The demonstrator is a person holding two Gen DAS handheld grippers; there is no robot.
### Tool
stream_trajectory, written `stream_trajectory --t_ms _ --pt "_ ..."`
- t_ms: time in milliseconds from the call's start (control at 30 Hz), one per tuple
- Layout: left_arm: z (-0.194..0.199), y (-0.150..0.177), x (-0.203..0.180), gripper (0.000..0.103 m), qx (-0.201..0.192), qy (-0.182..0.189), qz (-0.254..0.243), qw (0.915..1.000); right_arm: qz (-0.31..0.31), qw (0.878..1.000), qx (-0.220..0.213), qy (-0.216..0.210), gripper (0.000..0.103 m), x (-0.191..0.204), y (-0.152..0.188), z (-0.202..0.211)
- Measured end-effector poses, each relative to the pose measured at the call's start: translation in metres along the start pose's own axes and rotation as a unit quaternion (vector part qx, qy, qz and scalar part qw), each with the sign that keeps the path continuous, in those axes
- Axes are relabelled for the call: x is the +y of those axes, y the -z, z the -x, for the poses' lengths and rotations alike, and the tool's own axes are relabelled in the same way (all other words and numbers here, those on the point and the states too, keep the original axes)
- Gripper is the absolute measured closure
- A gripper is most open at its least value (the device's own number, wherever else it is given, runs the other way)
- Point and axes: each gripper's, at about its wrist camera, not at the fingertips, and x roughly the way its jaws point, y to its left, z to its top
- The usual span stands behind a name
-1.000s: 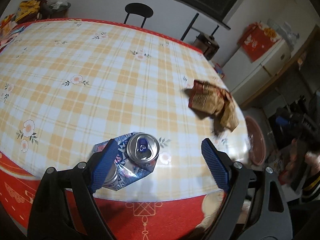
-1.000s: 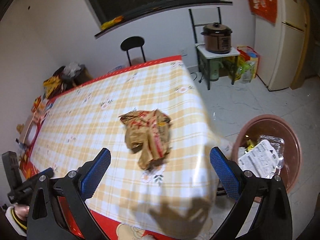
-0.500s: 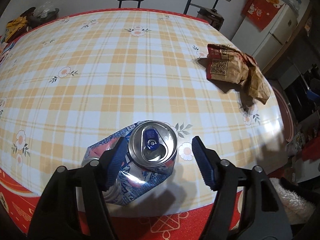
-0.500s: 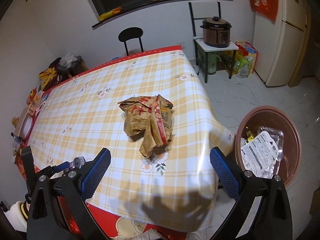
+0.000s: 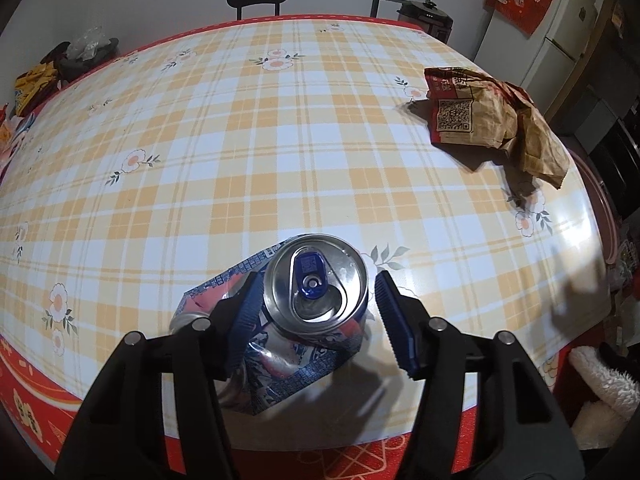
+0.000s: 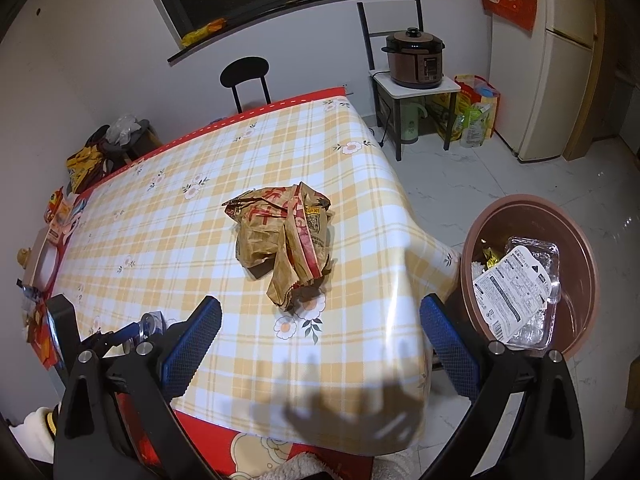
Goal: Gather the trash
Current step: 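Grasp the crushed blue can with the left gripper while the right approaches the brown paper bag, then grasp and lift the brown paper bag with the right gripper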
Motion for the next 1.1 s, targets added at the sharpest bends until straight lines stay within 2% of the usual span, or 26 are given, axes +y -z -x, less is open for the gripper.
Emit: stream_trajectory --t_ms 200,300,600,767,833,867,967,1100 --pt "0.001 0.0 0.003 0.048 -0.004 0.005 -0.001 1.0 0.003 1.0 0.003 0.002 0.005 0.003 0.0 -0.003" --pt "0.005 0.0 0.008 0.048 -0.012 0.02 0.011 0.9997 0.005 1.0 0.007 0.002 0.005 0.005 0.0 -0.005" --pt "0.038 -0.011 0.029 0.048 -0.078 0.062 0.058 0.9933 0.026 1.0 0.003 0.001 0.005 0.009 -0.005 -0.022" --pt "0.056 -0.018 0.04 0.048 -0.108 0.078 0.076 0.9882 0.04 0.999 0.017 -0.005 0.006 0.012 -0.018 -0.055" --pt "0.063 -0.02 0.044 0.048 -0.118 0.086 0.083 0.9858 0.046 0.999 0.026 -0.01 0.013 0.016 -0.022 -0.072" --pt "0.067 -0.02 0.046 0.048 -0.123 0.088 0.085 0.9849 0.053 0.998 0.032 -0.007 0.02 0.019 -0.025 -0.082" --pt "0.075 -0.021 0.049 0.048 -0.134 0.09 0.089 0.9829 0.063 0.997 0.043 0.013 0.031 0.025 -0.031 -0.104" --pt "0.085 -0.019 0.054 0.048 -0.144 0.094 0.094 0.9806 0.049 0.997 0.055 0.028 0.034 0.027 -0.036 -0.125"
